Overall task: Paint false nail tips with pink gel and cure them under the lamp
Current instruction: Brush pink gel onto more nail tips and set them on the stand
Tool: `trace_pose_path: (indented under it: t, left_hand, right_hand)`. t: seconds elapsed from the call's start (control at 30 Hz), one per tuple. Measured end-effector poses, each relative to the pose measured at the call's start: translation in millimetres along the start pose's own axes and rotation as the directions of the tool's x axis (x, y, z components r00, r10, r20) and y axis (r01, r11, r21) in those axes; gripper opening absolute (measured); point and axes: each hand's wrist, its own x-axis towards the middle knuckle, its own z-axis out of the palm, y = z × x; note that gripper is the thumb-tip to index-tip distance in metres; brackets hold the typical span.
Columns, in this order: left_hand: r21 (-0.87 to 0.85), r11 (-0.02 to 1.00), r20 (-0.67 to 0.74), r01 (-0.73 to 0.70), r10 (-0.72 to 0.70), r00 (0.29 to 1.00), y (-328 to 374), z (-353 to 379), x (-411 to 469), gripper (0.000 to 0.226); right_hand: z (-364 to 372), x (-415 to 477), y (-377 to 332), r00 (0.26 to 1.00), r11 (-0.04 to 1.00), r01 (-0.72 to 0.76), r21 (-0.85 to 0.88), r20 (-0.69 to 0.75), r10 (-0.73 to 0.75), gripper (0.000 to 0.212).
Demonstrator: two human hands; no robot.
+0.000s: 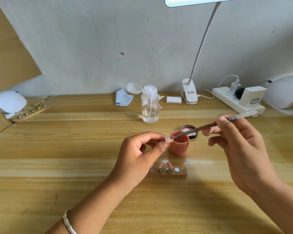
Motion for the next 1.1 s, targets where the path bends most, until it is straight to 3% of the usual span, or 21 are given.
trace_pose_path:
  t: [0.17, 0.6, 0.9, 1.1]
  left_hand:
    - [0.059, 0.998, 0.003, -0.037, 0.037, 0.999, -1.3, -0.5, -0.4, 0.009]
    - [-0.007, 0.999, 0.014, -0.04, 0.04, 0.999, -0.1, 1.3, -1.3, 0.012]
    - [0.045, 0.999, 0.012, -0.025, 0.025, 1.0, 0.0, -0.5, -2.0, 0.008]
    - [0.057, 0.997, 0.026, -0.046, 0.044, 0.999, -1.0, -0.9, -1.8, 0.013]
  right_hand:
    - [2.1, -1.0, -0.7, 0.998, 0.999, -0.052, 0.006, 0.034, 0.052, 0.009]
    - [0.6, -0.1, 2.8, 0.985, 0.985, -0.172, 0.005, 0.013, 0.172, 0.015]
    - [-7.6, 4.1, 3.8, 0.967, 0.972, -0.235, 0.028, -0.099, 0.236, 0.014]
    - [-0.6, -0.8, 3.7, 0.967, 0.967, -0.255, 0.005, -0.005, 0.255, 0.017]
